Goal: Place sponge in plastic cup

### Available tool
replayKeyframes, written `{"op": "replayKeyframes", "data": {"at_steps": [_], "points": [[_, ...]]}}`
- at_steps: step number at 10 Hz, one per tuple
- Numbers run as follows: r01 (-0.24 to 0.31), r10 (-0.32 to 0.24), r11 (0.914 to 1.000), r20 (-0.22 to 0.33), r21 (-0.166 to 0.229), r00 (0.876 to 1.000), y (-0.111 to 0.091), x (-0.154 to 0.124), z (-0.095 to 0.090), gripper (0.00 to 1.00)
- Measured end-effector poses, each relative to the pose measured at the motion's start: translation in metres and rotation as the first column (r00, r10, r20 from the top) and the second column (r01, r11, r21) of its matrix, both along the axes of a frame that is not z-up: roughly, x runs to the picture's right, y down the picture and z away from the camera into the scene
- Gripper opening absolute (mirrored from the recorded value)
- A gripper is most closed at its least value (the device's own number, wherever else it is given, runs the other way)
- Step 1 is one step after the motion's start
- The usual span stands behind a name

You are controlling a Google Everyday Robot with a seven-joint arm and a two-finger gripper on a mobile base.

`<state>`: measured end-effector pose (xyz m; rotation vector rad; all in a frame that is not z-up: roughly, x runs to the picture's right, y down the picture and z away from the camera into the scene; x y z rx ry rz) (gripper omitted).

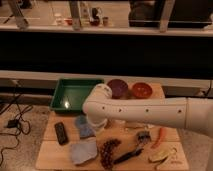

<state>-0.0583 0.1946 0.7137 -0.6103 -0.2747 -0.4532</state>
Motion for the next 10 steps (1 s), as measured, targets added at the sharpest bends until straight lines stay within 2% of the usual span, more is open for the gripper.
{"op": "replayKeyframes", "data": {"at_steps": [4, 10], "points": [[0.035, -0.035, 0.9994, 0.000, 0.009, 0.999, -0.002, -0.026, 0.007, 0.08], [0.104, -0.104, 0.9934, -0.005, 0.047, 0.995, -0.003, -0.063, 0.006, 0.08]]}}
